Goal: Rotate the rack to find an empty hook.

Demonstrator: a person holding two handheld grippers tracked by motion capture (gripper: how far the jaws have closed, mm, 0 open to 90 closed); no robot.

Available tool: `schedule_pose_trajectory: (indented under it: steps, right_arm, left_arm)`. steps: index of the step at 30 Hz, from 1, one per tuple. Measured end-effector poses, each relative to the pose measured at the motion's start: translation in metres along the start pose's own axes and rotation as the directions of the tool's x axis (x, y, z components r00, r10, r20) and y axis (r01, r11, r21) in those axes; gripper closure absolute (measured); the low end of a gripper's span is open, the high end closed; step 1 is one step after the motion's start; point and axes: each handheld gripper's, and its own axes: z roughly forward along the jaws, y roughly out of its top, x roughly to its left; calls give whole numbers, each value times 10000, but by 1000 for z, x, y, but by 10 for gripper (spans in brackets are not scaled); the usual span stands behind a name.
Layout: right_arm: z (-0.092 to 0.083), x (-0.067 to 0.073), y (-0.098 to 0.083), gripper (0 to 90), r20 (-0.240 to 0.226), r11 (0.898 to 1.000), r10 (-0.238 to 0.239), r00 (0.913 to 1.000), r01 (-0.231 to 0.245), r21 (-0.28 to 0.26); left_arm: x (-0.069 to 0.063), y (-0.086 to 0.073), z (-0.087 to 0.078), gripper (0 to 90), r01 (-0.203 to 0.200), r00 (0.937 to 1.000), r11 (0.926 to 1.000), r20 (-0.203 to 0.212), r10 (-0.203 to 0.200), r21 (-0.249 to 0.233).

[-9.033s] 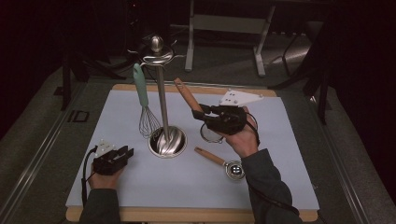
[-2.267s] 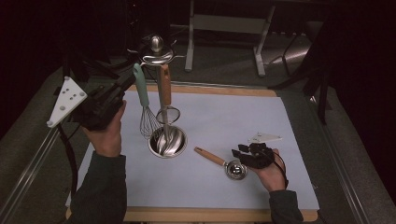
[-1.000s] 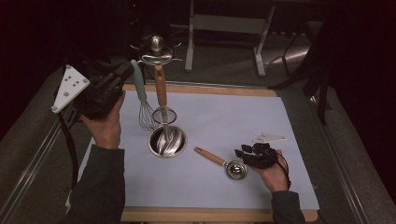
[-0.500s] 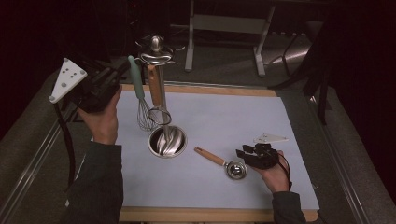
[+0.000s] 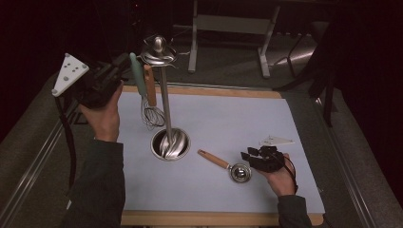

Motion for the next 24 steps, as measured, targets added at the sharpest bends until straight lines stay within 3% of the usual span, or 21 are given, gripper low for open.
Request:
schedule_pose_trajectory:
  steps: [24]
  right_arm:
    - [-1,-1,0,604,29,10000,14,10000,-14,-22]
  left_arm:
    - [12,0,17,898,248,9992,9987,-335,-233,445]
